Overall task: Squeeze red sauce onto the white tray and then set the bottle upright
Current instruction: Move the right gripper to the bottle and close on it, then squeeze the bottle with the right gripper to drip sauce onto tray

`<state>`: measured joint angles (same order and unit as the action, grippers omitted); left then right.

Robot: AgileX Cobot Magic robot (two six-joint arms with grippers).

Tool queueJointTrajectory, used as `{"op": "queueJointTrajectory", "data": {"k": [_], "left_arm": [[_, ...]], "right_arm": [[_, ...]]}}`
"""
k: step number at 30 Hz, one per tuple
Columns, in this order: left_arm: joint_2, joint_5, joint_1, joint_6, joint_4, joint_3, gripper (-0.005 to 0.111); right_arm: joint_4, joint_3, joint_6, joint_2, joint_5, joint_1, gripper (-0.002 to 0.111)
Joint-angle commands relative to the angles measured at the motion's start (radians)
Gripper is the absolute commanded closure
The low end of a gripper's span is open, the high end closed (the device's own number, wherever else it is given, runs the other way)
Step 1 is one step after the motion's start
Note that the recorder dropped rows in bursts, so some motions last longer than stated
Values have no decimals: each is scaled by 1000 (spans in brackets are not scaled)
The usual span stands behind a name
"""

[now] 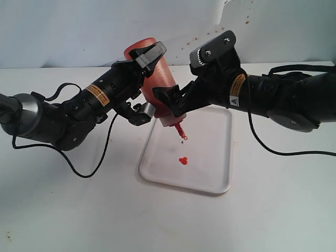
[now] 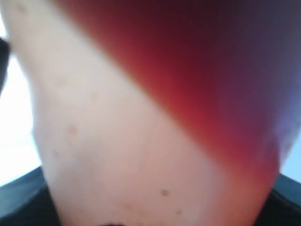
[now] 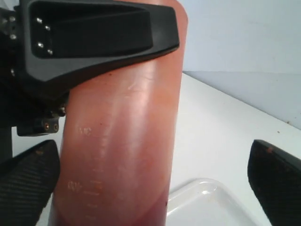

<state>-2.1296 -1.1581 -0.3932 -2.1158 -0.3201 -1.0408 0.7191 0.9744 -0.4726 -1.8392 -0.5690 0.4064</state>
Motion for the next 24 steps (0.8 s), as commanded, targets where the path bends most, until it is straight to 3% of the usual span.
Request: {"op": "queueJointTrajectory", "data": {"k": [1,5,10,24], "left_arm": [[21,-63,-6,42,26,-11,107],[21,-63,-6,51,26,-11,107],[21,-63,-6,51,26,-11,107],[21,-63,-6,51,26,-11,107]], "right_arm": [[7,5,-6,-4,36,3,3],[31,6,-36,-4,37,3,3],[217,51,-249,-4,100,5,3],[268,77,-260,-40,90,50,3]]}}
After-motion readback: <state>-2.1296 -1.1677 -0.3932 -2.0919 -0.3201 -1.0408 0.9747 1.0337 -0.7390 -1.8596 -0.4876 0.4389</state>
